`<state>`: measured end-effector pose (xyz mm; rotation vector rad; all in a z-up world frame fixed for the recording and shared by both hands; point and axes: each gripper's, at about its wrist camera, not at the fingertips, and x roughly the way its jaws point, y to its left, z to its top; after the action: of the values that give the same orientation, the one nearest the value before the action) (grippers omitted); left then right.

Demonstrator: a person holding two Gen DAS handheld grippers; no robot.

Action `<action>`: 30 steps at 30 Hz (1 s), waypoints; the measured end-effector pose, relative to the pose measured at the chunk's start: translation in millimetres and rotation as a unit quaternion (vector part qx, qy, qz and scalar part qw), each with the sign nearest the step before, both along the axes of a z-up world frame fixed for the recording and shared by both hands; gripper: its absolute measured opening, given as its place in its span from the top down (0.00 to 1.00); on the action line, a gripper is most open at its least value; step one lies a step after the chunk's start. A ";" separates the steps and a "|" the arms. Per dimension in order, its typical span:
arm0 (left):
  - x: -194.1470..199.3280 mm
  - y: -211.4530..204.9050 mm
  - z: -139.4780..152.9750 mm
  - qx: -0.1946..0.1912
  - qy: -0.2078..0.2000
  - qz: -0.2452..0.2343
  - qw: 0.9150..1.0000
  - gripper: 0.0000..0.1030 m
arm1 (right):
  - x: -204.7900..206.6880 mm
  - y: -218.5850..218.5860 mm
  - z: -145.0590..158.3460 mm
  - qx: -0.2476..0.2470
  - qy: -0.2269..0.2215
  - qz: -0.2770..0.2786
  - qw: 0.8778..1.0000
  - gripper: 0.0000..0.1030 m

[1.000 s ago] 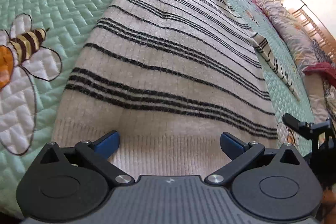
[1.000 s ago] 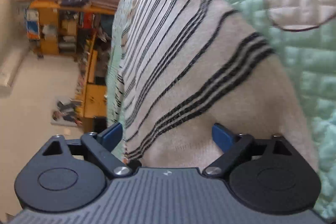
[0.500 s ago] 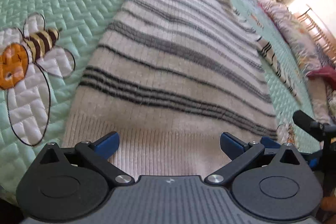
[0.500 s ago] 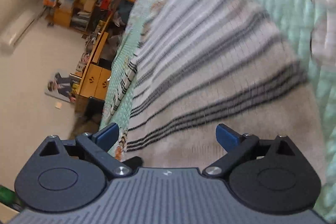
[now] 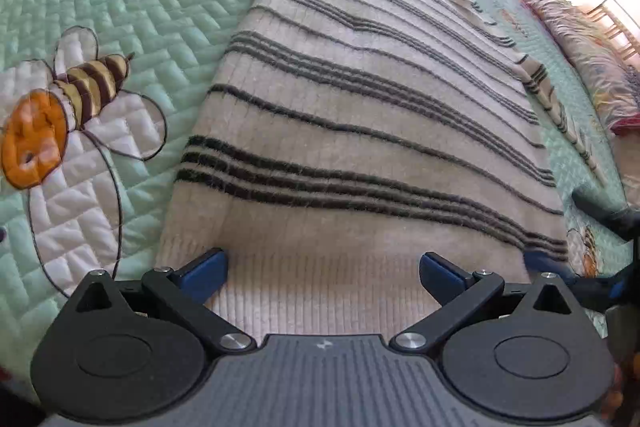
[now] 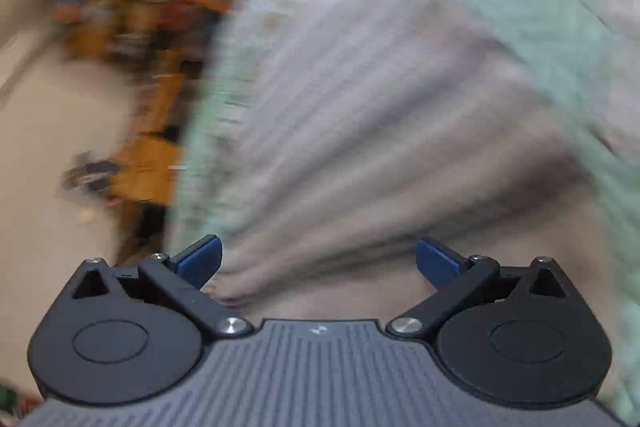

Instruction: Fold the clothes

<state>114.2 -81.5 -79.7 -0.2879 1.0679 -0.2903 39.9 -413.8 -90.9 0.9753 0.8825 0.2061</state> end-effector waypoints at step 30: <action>-11.5 -21.2 29.1 0.006 -0.007 -0.035 0.999 0.01 | -13.0 -29.8 17.3 0.037 -0.033 -0.024 0.998 0.03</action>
<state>102.6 -102.7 -50.6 -0.2370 1.0662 -0.3473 26.9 -443.6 -73.6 1.0523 0.7957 0.2306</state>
